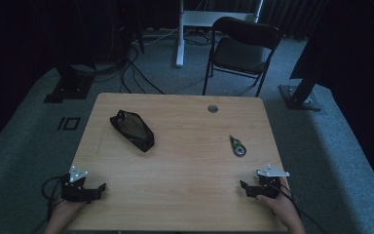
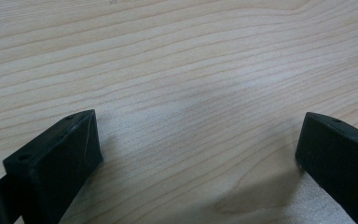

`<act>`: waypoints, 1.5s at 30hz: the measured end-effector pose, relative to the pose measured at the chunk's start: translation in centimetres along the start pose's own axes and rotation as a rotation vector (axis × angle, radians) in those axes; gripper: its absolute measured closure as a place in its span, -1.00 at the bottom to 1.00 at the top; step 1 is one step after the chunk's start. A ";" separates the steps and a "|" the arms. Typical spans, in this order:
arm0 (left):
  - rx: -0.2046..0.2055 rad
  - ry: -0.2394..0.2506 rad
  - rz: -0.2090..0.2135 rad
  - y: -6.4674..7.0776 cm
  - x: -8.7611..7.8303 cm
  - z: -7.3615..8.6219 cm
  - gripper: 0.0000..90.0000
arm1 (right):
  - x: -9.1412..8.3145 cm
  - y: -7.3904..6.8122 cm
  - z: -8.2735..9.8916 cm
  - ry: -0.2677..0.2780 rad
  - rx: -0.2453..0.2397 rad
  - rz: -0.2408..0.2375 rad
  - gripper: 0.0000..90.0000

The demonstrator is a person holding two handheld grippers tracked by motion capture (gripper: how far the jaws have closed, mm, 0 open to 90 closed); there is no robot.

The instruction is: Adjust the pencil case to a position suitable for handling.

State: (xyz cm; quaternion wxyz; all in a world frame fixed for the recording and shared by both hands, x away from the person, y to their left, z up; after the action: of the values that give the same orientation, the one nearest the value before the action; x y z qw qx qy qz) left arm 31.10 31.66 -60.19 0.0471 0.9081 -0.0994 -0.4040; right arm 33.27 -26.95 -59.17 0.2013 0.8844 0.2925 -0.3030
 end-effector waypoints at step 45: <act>-0.001 0.000 -0.001 0.0 0.0 0.0 -1.00 | 4.4 -4.7 -7.7 0.101 -0.076 -0.114 -0.65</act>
State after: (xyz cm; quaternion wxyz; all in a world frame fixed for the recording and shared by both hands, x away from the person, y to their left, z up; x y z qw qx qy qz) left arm 31.10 31.66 -60.19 0.0474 0.9082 -0.0989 -0.4039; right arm 36.26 -17.62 -57.23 0.2021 0.8721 0.3634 -0.2579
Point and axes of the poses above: each handheld gripper's, and its own axes: x roughly forward along the jaws, z roughly out of its underside, y roughly to its right, the point moved 7 cm from there along x, roughly forward along the jaws, and after that the axes turned 15 degrees about -x, right-handed, at the moved point
